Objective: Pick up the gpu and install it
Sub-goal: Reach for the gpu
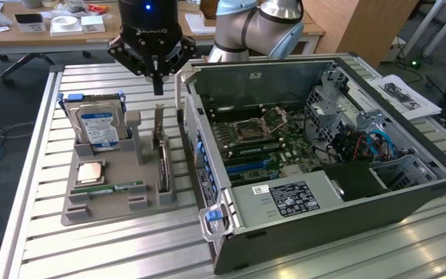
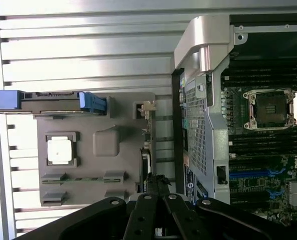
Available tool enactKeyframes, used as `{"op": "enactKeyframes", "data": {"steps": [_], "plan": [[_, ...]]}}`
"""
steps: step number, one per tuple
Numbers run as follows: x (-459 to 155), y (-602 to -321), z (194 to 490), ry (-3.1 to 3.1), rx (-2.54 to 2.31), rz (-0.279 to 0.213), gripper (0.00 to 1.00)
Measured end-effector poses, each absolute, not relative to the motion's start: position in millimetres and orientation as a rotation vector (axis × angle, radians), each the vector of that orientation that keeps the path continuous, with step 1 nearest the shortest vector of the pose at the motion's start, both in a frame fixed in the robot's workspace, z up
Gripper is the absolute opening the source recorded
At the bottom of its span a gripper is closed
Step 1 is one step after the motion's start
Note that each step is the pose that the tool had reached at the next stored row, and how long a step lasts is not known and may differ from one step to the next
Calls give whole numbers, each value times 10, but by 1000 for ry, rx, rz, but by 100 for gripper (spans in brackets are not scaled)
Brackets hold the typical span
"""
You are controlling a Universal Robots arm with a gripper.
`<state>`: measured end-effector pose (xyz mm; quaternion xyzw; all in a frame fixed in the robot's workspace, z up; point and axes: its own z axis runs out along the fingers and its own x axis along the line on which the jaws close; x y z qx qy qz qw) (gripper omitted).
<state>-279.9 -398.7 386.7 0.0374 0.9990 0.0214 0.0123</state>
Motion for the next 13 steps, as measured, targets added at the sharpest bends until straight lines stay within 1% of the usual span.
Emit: {"op": "enactKeyframes", "data": {"steps": [6,13], "plan": [[-2801,-4006,3867,3114,117,67,11],[-2813,-4124,3867,3114,117,67,11]]}}
